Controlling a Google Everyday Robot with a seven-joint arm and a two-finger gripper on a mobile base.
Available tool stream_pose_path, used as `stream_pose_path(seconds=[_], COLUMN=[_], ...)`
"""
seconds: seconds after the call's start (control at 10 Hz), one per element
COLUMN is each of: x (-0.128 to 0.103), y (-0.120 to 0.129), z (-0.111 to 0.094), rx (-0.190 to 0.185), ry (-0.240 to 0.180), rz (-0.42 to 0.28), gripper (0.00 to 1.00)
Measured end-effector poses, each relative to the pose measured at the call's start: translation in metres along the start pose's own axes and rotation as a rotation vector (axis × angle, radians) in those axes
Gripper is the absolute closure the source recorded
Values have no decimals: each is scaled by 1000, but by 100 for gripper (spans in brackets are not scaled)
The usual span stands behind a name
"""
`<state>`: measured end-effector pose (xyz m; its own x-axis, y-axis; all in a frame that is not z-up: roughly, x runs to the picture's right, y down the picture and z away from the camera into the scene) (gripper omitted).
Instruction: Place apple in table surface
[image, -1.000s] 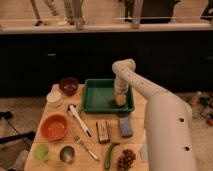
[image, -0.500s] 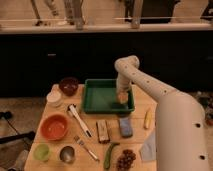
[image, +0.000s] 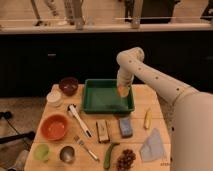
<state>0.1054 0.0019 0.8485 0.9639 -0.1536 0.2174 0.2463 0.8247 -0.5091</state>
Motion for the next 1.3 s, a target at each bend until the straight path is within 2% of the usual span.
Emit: stream_pose_path(seconds=[0.2,0.3,0.7,0.9,1.1,1.3], x=[11,21,88,125,137,142], y=[0,2,16,27,29,24], z=[-22,-26,-34,-28,-16,0], rx=[41,51,65,56,49,52], ry=[17,26,62,60,41,-8], rz=[11,23,127,204,252,303], gripper=[100,100,100,100,100,100])
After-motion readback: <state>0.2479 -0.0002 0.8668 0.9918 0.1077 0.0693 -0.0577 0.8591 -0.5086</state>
